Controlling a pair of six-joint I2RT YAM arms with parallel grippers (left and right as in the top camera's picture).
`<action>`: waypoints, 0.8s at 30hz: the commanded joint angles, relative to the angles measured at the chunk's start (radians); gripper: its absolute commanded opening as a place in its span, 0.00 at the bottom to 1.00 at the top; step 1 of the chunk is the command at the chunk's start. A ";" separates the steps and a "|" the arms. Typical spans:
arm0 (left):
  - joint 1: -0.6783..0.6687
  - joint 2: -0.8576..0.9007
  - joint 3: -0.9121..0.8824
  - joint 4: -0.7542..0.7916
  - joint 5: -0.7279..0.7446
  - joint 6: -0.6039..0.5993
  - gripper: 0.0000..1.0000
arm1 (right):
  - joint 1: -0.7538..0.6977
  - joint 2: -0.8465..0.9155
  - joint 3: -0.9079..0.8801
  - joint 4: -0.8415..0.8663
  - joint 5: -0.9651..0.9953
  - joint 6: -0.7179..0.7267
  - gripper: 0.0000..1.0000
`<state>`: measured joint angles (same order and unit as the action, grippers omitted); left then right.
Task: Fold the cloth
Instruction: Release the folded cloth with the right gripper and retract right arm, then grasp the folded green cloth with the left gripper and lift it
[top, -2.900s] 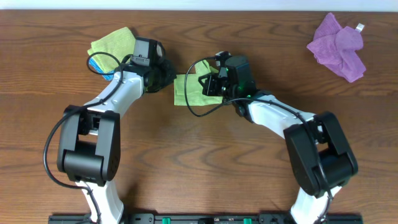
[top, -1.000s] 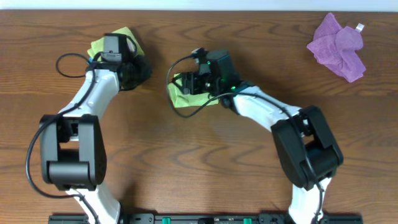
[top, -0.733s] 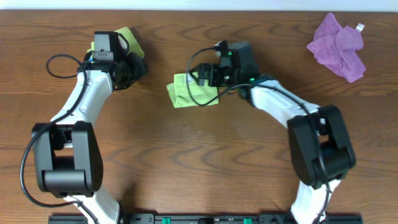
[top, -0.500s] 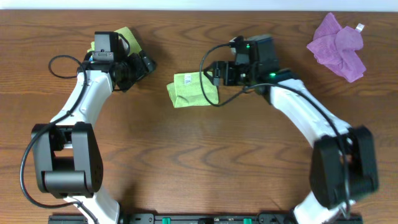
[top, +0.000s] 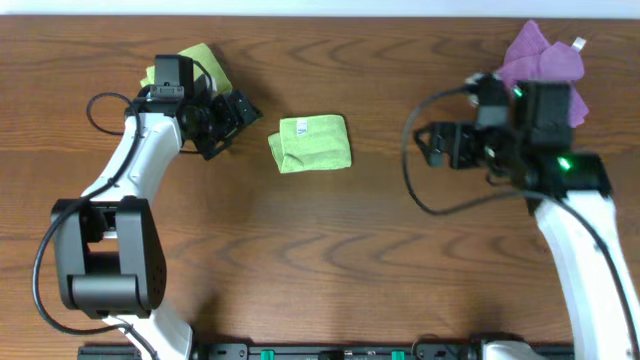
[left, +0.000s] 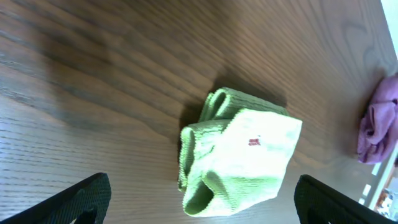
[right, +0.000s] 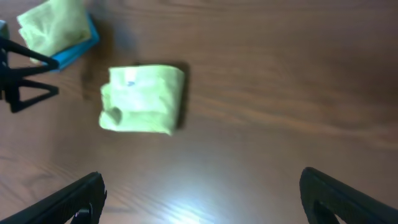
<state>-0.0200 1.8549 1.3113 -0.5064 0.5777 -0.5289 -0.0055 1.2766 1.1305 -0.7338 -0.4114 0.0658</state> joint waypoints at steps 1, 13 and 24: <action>-0.021 -0.027 0.015 -0.006 0.043 -0.029 0.95 | -0.063 -0.121 -0.130 -0.007 0.003 -0.040 0.99; -0.079 -0.026 -0.026 -0.018 0.053 -0.104 0.96 | -0.218 -0.661 -0.528 -0.069 -0.011 0.055 0.99; -0.095 -0.026 -0.151 0.066 0.079 -0.195 0.95 | -0.225 -0.786 -0.589 -0.127 -0.011 0.098 0.99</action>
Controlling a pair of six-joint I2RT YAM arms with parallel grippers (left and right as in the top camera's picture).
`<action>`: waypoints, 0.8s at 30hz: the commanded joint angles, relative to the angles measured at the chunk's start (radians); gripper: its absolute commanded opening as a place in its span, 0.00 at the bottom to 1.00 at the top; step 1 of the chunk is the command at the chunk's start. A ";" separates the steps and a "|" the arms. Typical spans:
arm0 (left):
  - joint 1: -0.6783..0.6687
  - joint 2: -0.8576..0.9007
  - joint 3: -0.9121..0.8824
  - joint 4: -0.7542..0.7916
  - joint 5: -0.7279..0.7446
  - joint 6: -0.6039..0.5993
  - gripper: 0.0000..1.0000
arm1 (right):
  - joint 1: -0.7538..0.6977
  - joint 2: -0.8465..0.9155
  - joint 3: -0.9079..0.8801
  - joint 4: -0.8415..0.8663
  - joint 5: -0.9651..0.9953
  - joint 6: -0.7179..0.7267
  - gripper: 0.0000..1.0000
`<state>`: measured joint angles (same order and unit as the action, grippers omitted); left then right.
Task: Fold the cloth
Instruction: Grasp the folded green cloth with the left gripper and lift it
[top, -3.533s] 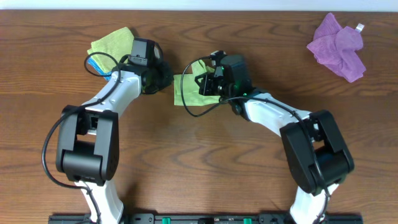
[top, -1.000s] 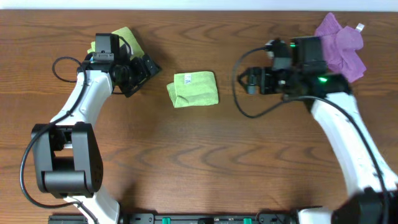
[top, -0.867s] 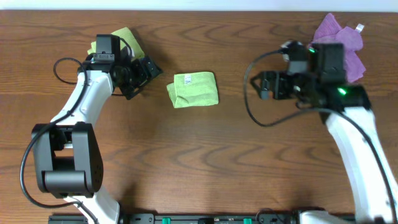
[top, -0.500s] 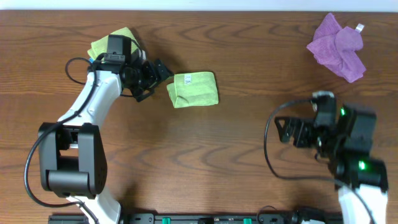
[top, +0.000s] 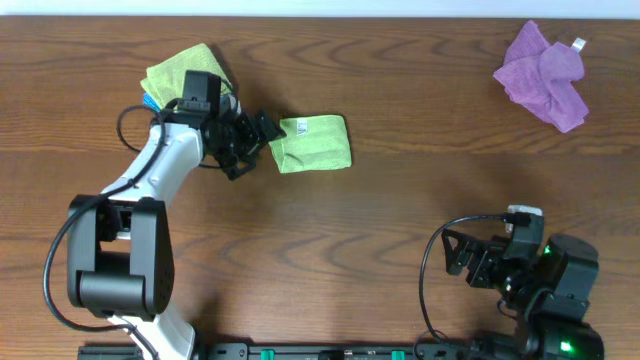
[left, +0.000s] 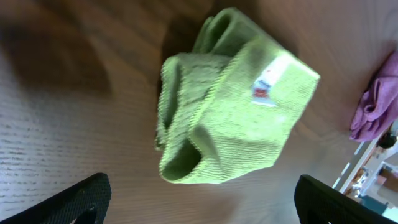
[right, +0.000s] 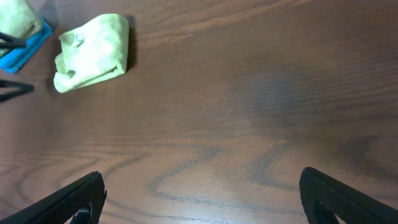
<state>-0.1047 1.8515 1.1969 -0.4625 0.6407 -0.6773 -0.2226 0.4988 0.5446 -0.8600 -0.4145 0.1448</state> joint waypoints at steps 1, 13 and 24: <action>-0.014 -0.023 -0.050 0.043 0.016 -0.061 0.96 | -0.008 -0.008 -0.003 -0.001 -0.008 0.019 0.99; -0.036 -0.021 -0.212 0.343 0.030 -0.229 1.00 | -0.008 -0.008 -0.003 -0.001 -0.008 0.019 0.99; -0.061 -0.020 -0.299 0.476 0.010 -0.304 0.91 | -0.008 -0.008 -0.003 -0.001 -0.008 0.019 0.99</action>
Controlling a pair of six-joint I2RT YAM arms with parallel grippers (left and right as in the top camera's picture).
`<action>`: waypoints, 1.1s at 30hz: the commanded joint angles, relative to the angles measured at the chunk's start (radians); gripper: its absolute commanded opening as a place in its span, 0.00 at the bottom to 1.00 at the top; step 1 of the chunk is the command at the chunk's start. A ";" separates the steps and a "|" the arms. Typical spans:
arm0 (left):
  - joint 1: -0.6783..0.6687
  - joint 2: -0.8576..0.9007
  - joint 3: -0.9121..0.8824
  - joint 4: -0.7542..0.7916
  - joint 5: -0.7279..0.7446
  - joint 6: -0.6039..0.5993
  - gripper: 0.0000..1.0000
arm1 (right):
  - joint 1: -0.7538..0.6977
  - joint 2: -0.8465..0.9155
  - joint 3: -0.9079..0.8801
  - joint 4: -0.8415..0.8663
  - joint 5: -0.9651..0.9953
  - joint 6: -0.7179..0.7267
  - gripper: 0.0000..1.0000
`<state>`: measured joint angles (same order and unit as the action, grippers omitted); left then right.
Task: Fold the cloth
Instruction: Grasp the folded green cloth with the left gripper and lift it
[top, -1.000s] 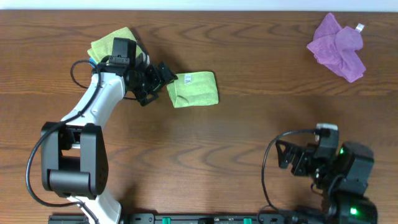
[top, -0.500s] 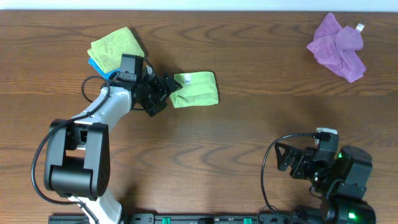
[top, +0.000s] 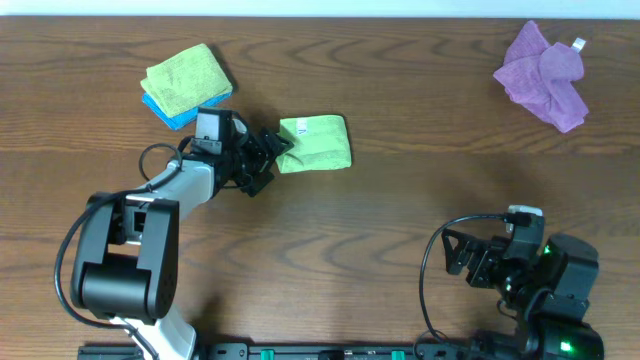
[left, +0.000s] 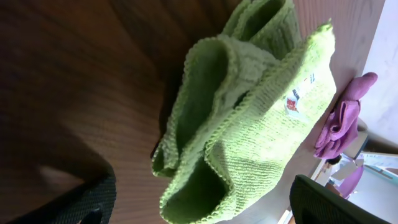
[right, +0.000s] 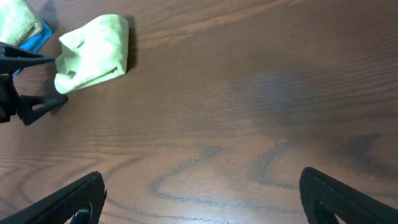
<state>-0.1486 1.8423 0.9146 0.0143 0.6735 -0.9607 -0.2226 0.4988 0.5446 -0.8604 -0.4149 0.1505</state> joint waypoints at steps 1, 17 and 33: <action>-0.023 -0.011 -0.016 0.001 -0.031 -0.021 0.91 | -0.008 -0.008 -0.003 -0.001 -0.008 0.013 0.99; -0.071 0.132 -0.016 0.222 -0.047 -0.088 0.65 | -0.008 -0.008 -0.003 -0.001 -0.008 0.013 0.99; -0.071 0.148 -0.016 0.280 -0.054 0.036 0.45 | -0.008 -0.008 -0.003 0.000 -0.008 0.013 0.99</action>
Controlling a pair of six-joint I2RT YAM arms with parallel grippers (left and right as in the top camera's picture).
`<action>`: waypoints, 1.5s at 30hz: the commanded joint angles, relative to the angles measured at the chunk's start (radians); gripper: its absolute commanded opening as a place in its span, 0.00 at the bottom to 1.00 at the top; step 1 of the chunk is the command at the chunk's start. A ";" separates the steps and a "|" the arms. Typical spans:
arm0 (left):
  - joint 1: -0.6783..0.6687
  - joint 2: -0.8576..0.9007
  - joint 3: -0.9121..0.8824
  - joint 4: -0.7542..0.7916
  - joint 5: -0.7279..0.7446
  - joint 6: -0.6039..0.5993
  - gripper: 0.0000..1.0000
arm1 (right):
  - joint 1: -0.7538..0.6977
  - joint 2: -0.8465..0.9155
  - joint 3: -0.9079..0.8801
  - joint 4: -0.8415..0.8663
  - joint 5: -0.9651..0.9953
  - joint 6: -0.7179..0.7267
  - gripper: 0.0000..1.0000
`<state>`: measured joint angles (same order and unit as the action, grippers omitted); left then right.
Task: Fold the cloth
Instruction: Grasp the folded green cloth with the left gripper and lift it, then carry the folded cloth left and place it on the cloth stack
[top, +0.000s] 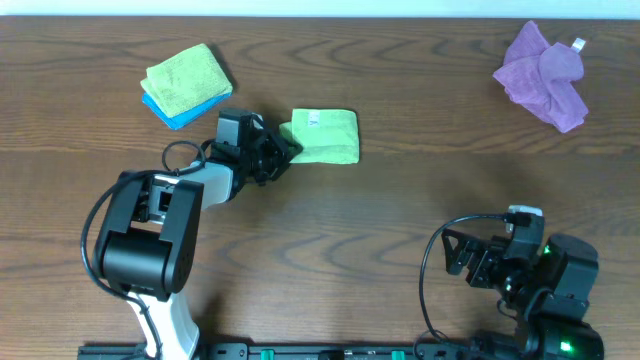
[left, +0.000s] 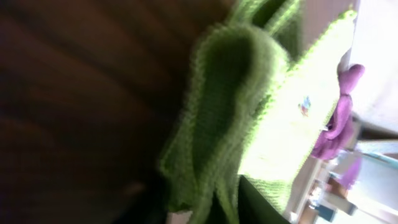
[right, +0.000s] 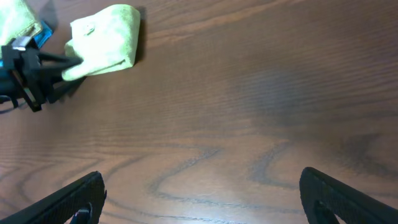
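A folded green cloth (top: 325, 136) with a small white tag lies on the wooden table (top: 400, 200), left of centre. My left gripper (top: 283, 151) is low at the cloth's left edge and shut on it. In the left wrist view the green cloth (left: 249, 93) fills the frame, and a fold of it is pinched in the left gripper (left: 205, 200) between the dark fingers (left: 264, 202). My right gripper (right: 202, 202) stands open over bare table at the front right, its fingers (right: 81, 199) wide apart; in the overhead view the right gripper (top: 458, 262) is far from the cloth.
A green cloth folded on a blue one (top: 185, 83) lies at the back left, close behind my left arm. A crumpled purple cloth (top: 545, 72) sits at the back right corner. The back edge of the table runs along the top of the overhead view.
My left gripper was open just left of the green cloth; now it is shut on the cloth's left edge. The cloth has shifted slightly right. The right arm is unchanged.
First my left gripper was open beside the back-left stack and my right arm reached near the purple cloth. Then the right arm was at the front right, the left gripper near the green cloth. It was then at the cloth's edge, and now grips it.
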<state>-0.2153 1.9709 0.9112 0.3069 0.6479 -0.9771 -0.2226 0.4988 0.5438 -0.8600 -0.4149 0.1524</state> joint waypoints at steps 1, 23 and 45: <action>-0.004 0.019 -0.013 -0.013 -0.030 0.062 0.49 | -0.008 -0.008 -0.002 -0.001 -0.008 0.011 0.99; -0.053 0.158 -0.011 0.195 -0.028 0.125 0.08 | -0.008 -0.008 -0.002 -0.001 -0.008 0.011 0.99; 0.070 0.104 0.750 -0.406 0.082 0.218 0.06 | -0.008 -0.008 -0.002 -0.001 -0.008 0.011 0.99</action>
<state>-0.1791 2.1147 1.5440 -0.0441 0.7609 -0.8162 -0.2245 0.4988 0.5430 -0.8600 -0.4149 0.1528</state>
